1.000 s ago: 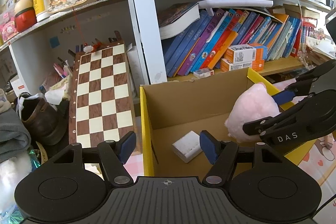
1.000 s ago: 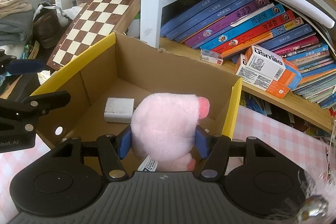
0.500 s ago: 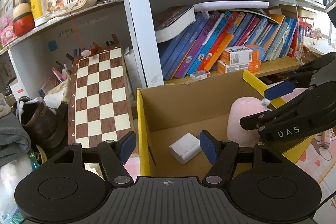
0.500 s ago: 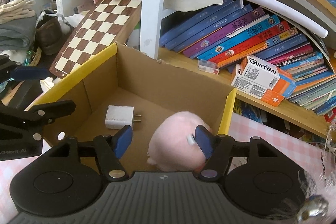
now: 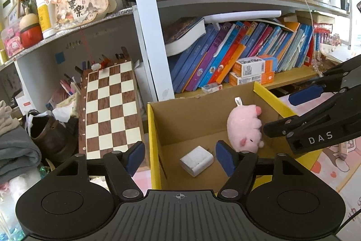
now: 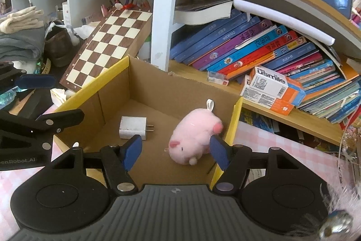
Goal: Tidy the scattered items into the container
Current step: 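Pull both open tools back from the box toward the desk mat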
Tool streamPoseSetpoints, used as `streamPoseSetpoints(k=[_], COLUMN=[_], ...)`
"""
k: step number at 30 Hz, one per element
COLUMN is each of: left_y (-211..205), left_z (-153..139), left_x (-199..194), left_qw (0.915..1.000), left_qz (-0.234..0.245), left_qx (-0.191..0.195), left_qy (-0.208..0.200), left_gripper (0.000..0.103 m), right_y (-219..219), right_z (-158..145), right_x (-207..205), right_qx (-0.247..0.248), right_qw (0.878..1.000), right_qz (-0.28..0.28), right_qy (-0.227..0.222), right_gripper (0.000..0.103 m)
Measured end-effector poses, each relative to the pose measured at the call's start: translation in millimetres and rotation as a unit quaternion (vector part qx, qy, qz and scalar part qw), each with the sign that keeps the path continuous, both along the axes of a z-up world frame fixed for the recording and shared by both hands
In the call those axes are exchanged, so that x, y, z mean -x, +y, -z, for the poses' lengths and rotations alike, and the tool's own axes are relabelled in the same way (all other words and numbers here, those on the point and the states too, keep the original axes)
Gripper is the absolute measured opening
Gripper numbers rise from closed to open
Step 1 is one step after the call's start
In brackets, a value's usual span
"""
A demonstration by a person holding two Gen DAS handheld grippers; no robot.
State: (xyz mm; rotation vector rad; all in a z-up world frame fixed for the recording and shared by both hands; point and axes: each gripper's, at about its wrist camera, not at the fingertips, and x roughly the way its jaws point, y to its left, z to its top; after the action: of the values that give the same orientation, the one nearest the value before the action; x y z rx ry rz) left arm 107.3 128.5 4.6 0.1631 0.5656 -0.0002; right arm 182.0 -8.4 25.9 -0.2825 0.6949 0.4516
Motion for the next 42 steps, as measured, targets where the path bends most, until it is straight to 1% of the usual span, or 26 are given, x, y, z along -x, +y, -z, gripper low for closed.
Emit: streamPoseSetpoints(k=[7,13,21,25,28,33,35,38,42], left_y=[-5,-8,-18,-24,-30,-39,-42,-46,-51], left_z=[-8,-6,-8,-11,-11,-10,-9,-8,-5], left_x=[16,31,53,62,67,73,76,79,82], left_qw=[1.0000,0.9998,0.9997,0.9996,0.9994,0.9991,0.9990,0.9987,0.9984], left_qz=[0.005,0.012,0.018,0.025,0.030,0.037,0.038,0.039,0.039], left_qx=[0.001,0.013,0.013,0.015,0.016,0.017,0.018,0.021,0.023], left_qy=[-0.006,0.003,0.006,0.005,0.008,0.015,0.018,0.024,0.035], left_gripper=[0.073,0.074,0.078,0.080,0.083,0.086,0.088,0.089,0.089], right_y=[-10,-22,-38,-50,-58,-74,-80,-88,-97], right_z=[-11,-17,-20,-18,-15,-9,-6,0,4], right_x=[22,41,70,84,94,111,118,126,131], right_qx=[-0.007,-0.010,-0.020,-0.028,-0.033,-0.049,-0.057,-0.056,-0.063], right_qw=[1.000,1.000,0.999,0.998,0.997,0.994,0.993,0.991,0.988], right_qz=[0.010,0.022,0.041,0.057,0.068,0.096,0.107,0.118,0.138], right_qy=[-0.011,-0.017,-0.019,-0.014,-0.007,0.005,0.012,0.024,0.028], right_gripper=[0.065,0.067,0.069,0.072,0.073,0.083,0.085,0.086,0.087])
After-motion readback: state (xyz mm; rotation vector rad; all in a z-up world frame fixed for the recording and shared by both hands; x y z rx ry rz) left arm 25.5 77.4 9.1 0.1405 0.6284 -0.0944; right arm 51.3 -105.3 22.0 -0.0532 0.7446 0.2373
